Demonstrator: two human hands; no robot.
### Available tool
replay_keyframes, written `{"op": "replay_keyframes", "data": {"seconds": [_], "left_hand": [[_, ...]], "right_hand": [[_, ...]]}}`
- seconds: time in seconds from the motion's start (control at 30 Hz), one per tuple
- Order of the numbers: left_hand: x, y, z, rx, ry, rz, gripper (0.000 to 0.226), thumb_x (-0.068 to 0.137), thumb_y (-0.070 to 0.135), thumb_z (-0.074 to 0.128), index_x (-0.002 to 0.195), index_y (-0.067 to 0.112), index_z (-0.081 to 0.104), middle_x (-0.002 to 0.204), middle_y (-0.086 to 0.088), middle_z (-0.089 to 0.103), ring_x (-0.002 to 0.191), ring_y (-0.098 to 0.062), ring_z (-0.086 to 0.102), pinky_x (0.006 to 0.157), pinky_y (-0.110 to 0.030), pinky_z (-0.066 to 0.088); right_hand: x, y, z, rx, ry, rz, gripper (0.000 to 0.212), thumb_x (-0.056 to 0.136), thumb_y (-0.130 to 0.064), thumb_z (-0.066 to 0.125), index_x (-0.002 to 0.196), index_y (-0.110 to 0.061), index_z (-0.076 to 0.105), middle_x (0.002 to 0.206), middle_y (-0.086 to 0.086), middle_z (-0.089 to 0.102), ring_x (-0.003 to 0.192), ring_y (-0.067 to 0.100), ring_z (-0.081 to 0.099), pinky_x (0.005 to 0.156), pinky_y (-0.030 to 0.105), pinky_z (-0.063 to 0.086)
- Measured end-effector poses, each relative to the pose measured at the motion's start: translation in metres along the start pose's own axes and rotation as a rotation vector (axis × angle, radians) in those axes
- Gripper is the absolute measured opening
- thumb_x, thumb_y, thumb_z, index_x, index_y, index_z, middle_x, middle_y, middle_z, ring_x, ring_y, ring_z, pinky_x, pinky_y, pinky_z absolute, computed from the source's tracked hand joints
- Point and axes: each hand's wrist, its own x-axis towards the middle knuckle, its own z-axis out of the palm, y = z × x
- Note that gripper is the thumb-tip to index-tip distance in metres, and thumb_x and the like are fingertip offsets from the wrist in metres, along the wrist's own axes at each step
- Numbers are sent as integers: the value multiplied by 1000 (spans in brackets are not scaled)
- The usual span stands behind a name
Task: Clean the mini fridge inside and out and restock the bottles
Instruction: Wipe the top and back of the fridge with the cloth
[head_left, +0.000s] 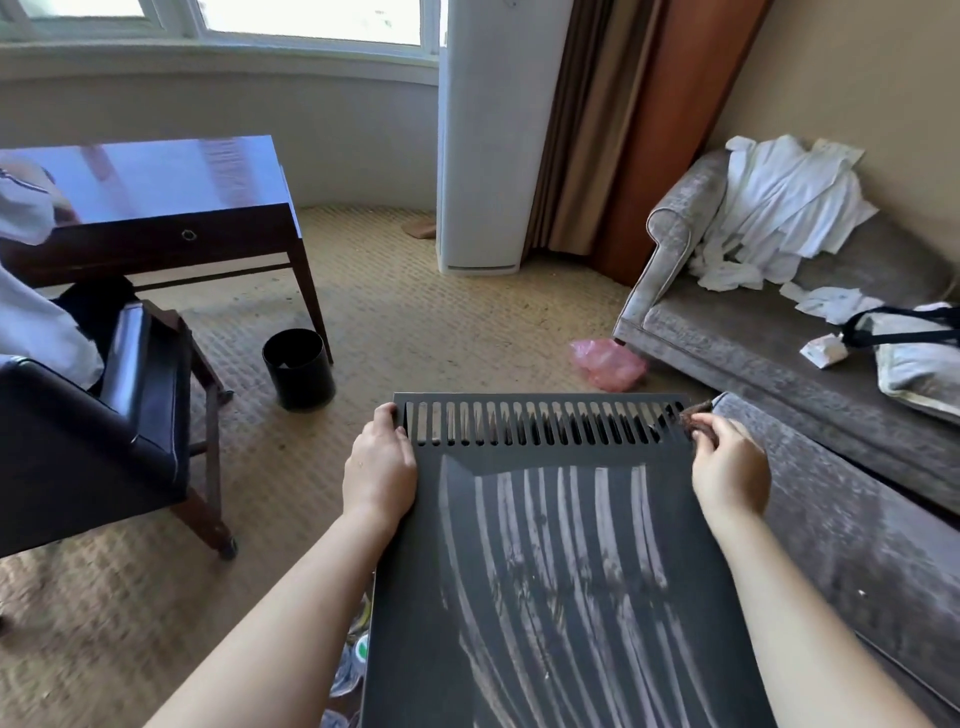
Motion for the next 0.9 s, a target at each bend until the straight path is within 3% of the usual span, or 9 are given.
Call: {"op": "replay_keyframes", "data": {"seconds": [0.1, 0.23, 0.4, 0.5, 0.57, 0.77, 0.9], "left_hand": [[1, 0, 0, 3, -5, -6, 36, 99, 21, 36, 135, 14, 39, 127, -11, 56, 116, -31, 49, 94, -41, 40], [-1, 0, 0, -29, -5, -12, 33, 100, 24, 35, 132, 15, 41, 127, -9, 56, 117, -30, 49, 94, -40, 40], [-3, 0, -4, -135, 12, -40, 37, 103, 34, 27, 127, 18, 51, 123, -10, 61, 114, -30, 53, 85, -33, 36], [-6, -7, -11, -274, 23, -73, 41, 103, 35, 29, 127, 19, 58, 125, -5, 62, 117, -24, 54, 94, -31, 38], [-6, -10, -17, -249, 16, -55, 40, 102, 34, 32, 122, 18, 63, 122, -6, 63, 116, -23, 54, 98, -34, 39], [-15, -9, -37, -47, -42, 61, 30, 99, 28, 45, 120, 14, 60, 120, -5, 61, 113, -22, 54, 97, -35, 41], [-27, -20, -37, 10, -78, -7, 28, 98, 23, 45, 119, 11, 59, 119, -7, 61, 112, -24, 54, 96, -35, 42]], "right_hand": [[-15, -24, 9, 90, -11, 40, 19, 86, 0, 62, 97, -12, 71, 105, 10, 69, 96, 34, 59, 83, 36, 46], [-64, -99, 48, 201, -154, -236, 22, 83, 4, 64, 96, -12, 72, 101, 4, 70, 99, 23, 59, 92, 32, 46], [-120, -183, 80, 351, -362, -402, 19, 86, -3, 59, 97, -13, 71, 103, 2, 68, 103, 22, 56, 92, 29, 43], [-137, -191, 78, 384, -501, -564, 23, 89, -6, 57, 103, -15, 72, 110, 0, 67, 110, 19, 53, 97, 28, 41], [-128, -177, 73, 395, -502, -614, 24, 87, -3, 59, 102, -16, 73, 109, 0, 68, 109, 18, 54, 97, 28, 42], [-59, -121, 61, 323, -218, -245, 25, 82, 4, 63, 97, -13, 73, 103, 5, 70, 100, 27, 57, 86, 23, 37], [-78, -142, 72, 250, -227, -186, 23, 85, 1, 62, 97, -15, 72, 107, 4, 68, 98, 28, 52, 85, 26, 36]]}}
